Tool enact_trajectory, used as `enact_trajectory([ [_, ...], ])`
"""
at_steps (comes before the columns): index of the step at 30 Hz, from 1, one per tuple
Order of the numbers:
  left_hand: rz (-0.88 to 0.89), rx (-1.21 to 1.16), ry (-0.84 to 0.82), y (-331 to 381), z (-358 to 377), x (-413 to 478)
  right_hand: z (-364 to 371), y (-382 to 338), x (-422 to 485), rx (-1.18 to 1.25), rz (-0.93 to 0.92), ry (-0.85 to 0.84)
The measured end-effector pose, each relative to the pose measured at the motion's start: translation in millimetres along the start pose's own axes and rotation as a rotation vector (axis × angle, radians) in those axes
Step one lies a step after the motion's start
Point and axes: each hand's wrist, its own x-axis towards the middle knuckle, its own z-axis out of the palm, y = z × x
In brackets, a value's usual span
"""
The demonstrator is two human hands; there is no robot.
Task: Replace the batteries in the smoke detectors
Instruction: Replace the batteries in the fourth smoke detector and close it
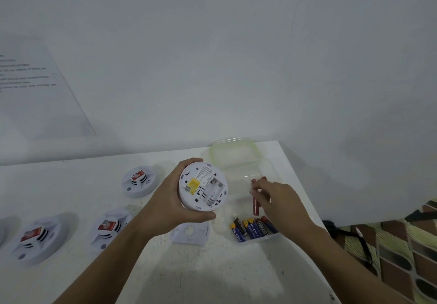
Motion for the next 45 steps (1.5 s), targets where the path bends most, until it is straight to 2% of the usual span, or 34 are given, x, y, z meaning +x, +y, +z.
enact_trajectory([
  [5, -0.007, 0.001, -0.004, -2.0, 2.6, 0.0, 6.8, 3.3, -1.2, -0.259, -0.096, -0.198],
  [9, -0.019, -0.001, -0.005, -4.8, 6.4, 0.5, 3.6, 5.0, 1.3, -0.245, -0.102, -0.22],
  [13, -0.021, 0.0, 0.003, -8.0, 7.2, 5.4, -7.2, 12.2, 16.7, 0.054, -0.03, -0.103],
  [16, -0.015, -0.002, 0.021, -8.5, 5.6, 13.1, -18.3, 14.1, 33.8, 0.133, 0.051, 0.065],
  [18, -0.013, -0.003, 0.027, -7.8, 4.5, 19.8, -23.1, 13.9, 48.1, 0.046, 0.082, 0.086],
  [23, -0.007, 0.005, 0.021, -9.4, 3.1, 34.2, -14.9, 14.8, 81.2, -0.275, 0.148, -0.194],
  [26, -0.014, 0.013, 0.023, -14.5, 1.8, 39.8, -4.7, 8.7, 90.9, -0.417, 0.153, -0.295],
  [32, -0.037, 0.026, 0.028, -29.4, -3.7, 44.0, 14.6, 12.6, 98.8, -0.512, 0.148, -0.322],
  [38, -0.048, 0.029, 0.024, -36.3, -6.6, 46.8, 16.4, 16.3, 104.8, -0.281, 0.211, -0.347],
  [41, -0.043, 0.033, 0.018, -37.5, -6.3, 48.1, 7.5, 18.9, 108.3, 0.032, 0.242, -0.265],
  [45, -0.039, 0.014, 0.021, -37.3, -6.4, 49.0, -22.8, -0.6, 111.1, 0.519, 0.263, -0.042],
])
